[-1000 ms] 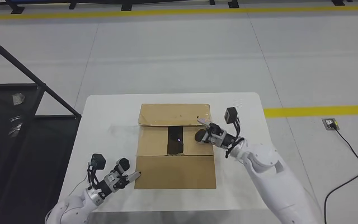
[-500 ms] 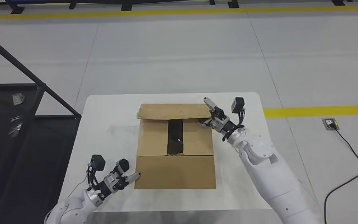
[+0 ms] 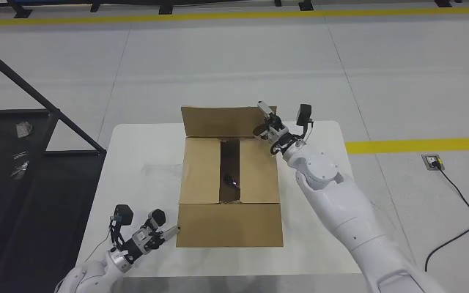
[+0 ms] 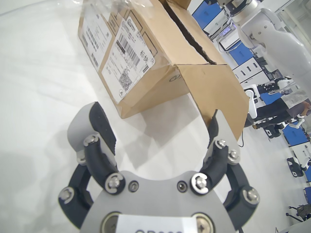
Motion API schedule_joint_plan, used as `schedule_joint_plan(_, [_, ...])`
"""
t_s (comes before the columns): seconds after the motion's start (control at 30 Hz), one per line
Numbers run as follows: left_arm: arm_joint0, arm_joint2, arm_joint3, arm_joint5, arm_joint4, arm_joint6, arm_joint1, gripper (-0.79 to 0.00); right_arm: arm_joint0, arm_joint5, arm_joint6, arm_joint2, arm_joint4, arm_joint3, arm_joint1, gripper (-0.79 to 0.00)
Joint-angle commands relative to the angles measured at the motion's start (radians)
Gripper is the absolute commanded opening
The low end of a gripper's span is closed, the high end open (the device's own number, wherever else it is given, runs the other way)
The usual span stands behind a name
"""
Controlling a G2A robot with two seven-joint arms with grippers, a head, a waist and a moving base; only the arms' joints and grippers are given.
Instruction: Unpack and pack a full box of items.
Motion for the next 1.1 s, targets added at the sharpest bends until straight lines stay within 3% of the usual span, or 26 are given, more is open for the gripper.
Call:
schedule_joint_plan(0.0, [0.003, -0.001, 0.001, 0.000, 0.001, 0.004, 0.001, 0.000, 0.044, 0.000, -0.037, -0.025, -0.002, 0.068, -0.023, 0.000])
schedule_joint_plan(0.33, [0.010, 0.009, -0.008, 0.006, 0.010, 0.003, 0.007, 0.000, 0.165, -0.048, -0.219, -0.104, -0.004, 0.326, -0.133, 0.000])
schedule_joint_plan(0.53, [0.004, 0.019, -0.009, 0.010, 0.010, -0.005, 0.009, 0.000, 0.205, -0.023, -0.238, -0.124, -0.014, 0.446, -0.181, 0.000])
schedule_joint_plan(0.73, [-0.001, 0.028, -0.005, 0.000, 0.000, -0.009, 0.012, 0.000, 0.229, -0.022, -0.221, -0.118, -0.022, 0.522, -0.203, 0.000])
schedule_joint_plan(0.87, [-0.008, 0.034, 0.005, -0.005, -0.002, -0.012, 0.014, 0.000, 0.229, -0.092, -0.119, -0.080, 0.034, 0.522, -0.203, 0.000])
schedule_joint_plan(1.07, [0.003, 0.015, -0.006, -0.022, -0.031, 0.038, 0.017, 0.000, 0.204, -0.152, 0.216, -0.051, 0.061, 0.472, -0.185, 0.000])
